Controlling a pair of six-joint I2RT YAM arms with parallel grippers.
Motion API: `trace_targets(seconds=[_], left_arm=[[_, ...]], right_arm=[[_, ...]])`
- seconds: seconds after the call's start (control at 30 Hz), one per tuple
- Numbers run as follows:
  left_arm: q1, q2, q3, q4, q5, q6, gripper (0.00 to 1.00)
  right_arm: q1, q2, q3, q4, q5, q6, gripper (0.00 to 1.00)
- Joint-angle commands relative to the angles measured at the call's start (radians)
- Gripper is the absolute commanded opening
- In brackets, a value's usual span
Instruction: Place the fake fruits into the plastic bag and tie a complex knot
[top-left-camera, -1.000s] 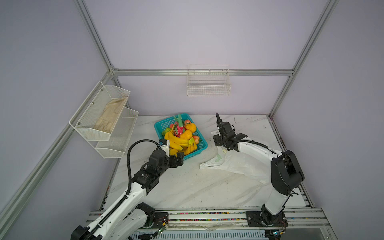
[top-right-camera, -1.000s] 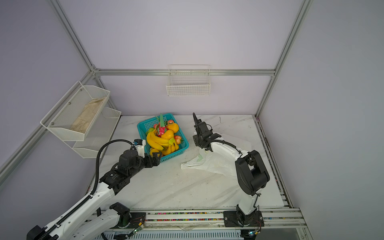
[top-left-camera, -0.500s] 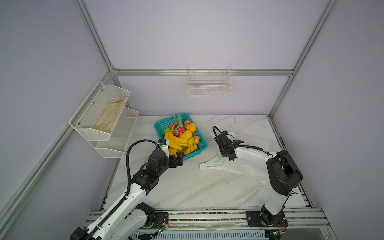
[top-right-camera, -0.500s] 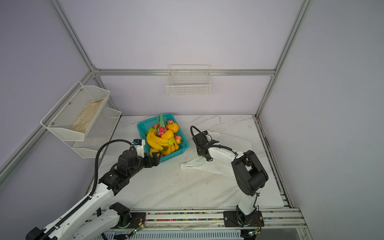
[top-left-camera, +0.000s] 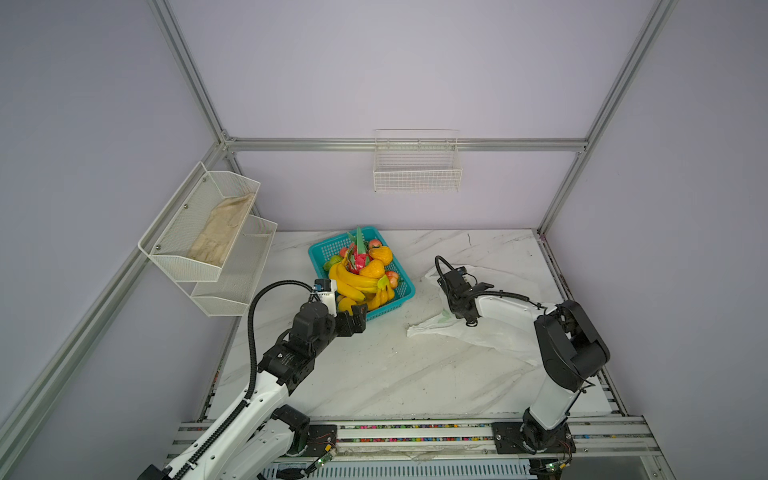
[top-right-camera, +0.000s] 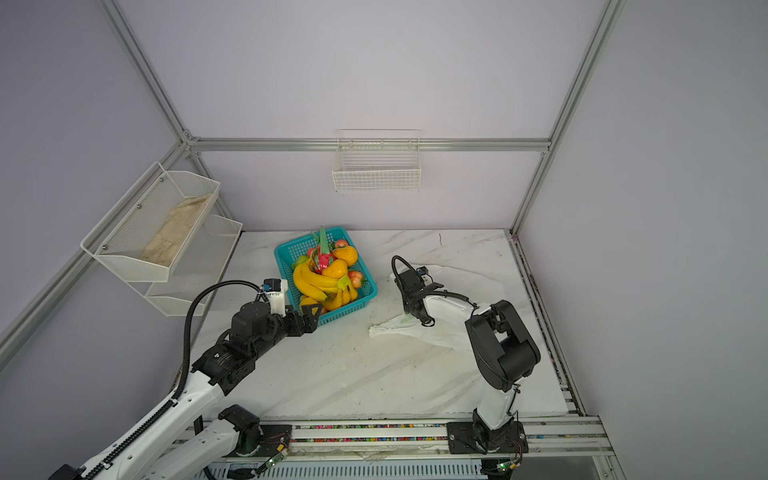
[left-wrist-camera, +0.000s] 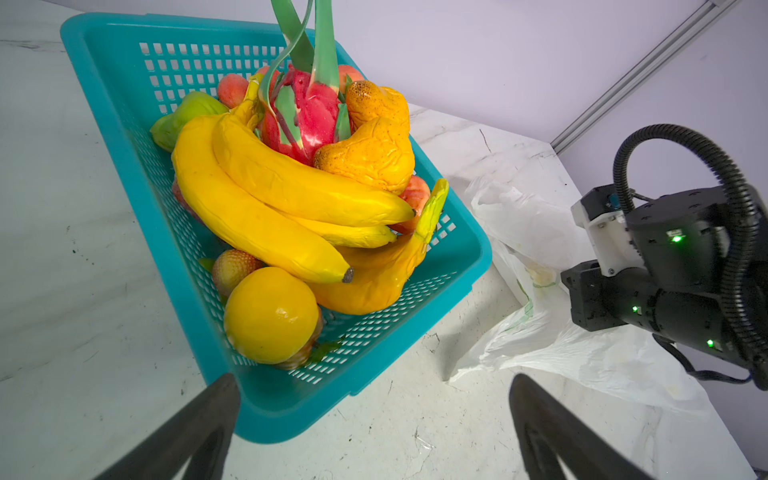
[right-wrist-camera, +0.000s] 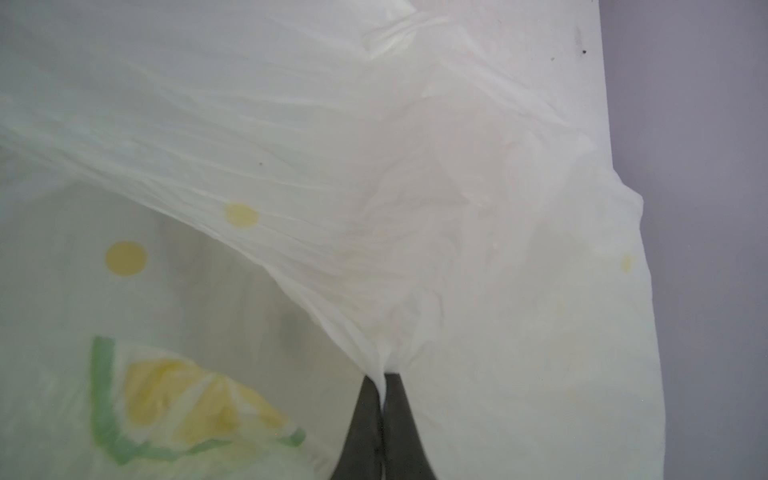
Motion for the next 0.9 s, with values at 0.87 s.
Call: trace_targets(seconds=[0.87], left_arm=[[-0.079,0.500,0.593,0.023,0.465,1.106,0.98]], right_arm=[[-0.247,-0.703,-0.219,0.335,-0.900,-0.080,0.00]])
